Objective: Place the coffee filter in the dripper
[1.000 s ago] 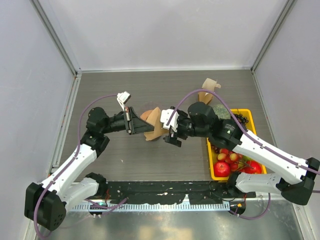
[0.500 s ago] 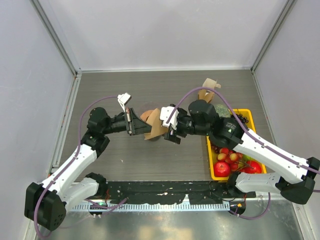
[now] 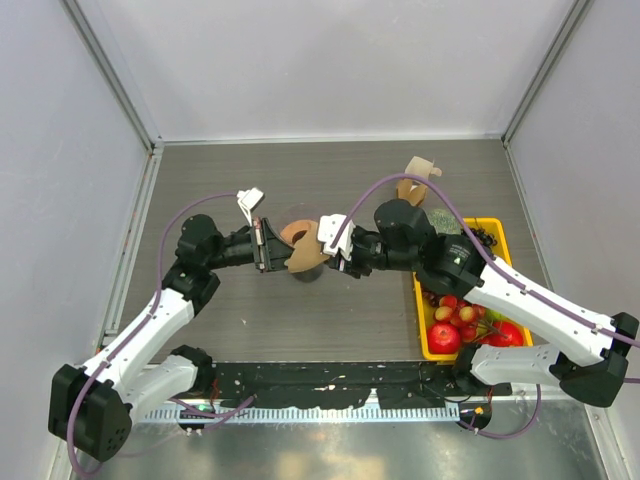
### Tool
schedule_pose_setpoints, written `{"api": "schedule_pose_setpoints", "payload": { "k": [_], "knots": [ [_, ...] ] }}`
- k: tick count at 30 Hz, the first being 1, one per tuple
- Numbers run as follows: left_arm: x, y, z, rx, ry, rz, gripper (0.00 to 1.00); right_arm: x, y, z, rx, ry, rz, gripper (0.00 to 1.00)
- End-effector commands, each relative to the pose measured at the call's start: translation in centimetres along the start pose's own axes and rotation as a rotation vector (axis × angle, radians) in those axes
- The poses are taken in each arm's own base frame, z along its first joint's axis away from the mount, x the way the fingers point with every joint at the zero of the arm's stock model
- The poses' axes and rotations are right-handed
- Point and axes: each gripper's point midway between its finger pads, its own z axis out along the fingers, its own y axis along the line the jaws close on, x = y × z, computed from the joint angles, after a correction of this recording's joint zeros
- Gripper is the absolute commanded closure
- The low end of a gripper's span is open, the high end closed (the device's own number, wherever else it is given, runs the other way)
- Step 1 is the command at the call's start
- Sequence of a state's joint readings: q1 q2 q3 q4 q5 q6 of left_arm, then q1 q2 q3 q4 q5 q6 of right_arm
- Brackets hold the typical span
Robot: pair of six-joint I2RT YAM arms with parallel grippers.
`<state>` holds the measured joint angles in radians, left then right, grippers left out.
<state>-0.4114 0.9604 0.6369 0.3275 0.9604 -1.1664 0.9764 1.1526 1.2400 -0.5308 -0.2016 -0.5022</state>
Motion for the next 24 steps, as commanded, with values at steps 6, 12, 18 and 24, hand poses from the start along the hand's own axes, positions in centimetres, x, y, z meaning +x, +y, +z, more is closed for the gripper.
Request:
{"api": "schedule_pose_setpoints", "payload": {
  "k": [6,12,18,24],
  "knots": [
    [-0.4,-1.3,-0.1,0.021,-0.003,0.088,0.89,-2.3,-0.5,-1.0,0.018,-0.07,-0.024,0.73],
    [-1.4,-2.6,-1.1,0.034,-0.032,0.196,0.49,-1.5,-0.1,-1.8,0.021,-0.06,-0.019,0.82],
    [-1.9,-3.8,-2.4,0.018,-0.044,0.335,0.36,-1.1,1.2,-2.4,-0.037,-0.085,0.01,0.86],
    [-0.6,-6.1,-3.5,0.07,0.008,0.559,0.24,-1.1,2.7,-2.9,-0.119,-0.107,0.041,0.86]
  ]
}}
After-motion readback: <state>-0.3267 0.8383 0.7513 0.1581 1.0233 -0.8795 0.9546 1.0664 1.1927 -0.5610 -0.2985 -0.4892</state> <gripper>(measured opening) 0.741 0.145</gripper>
